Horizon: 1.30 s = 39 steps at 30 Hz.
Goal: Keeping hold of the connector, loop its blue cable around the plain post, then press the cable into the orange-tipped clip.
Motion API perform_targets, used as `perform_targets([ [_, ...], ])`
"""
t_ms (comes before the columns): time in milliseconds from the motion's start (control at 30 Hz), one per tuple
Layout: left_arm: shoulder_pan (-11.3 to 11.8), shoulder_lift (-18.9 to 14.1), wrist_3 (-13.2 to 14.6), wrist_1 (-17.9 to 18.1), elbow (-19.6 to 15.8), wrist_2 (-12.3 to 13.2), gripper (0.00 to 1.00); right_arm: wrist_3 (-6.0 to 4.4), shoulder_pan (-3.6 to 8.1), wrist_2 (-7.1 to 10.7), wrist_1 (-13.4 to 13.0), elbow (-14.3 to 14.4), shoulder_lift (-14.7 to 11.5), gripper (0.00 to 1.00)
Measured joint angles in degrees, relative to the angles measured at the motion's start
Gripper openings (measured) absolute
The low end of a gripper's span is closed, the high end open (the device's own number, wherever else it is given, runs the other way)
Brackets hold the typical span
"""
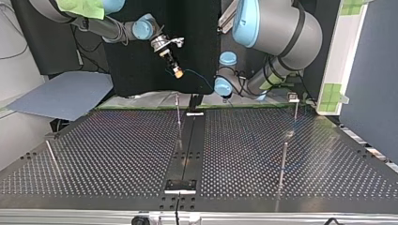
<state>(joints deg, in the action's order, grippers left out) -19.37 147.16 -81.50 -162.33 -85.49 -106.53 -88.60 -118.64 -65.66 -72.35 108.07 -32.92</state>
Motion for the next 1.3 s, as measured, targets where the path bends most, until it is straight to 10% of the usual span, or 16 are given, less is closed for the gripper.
perform_targets([
  [600, -0.28, -0.01, -8.99, 8.99, -3.38, 9.65, 1.00, 1.70, 0.23, -0.58, 3.97, -0.80, 0.00, 0.00],
  [1300, -0.39, -0.12, -7.27, 17.40, -7.17, 21.19, 1.00, 1.90, 0.97, -2.78, 5.67, -1.59, 0.00, 0.00],
])
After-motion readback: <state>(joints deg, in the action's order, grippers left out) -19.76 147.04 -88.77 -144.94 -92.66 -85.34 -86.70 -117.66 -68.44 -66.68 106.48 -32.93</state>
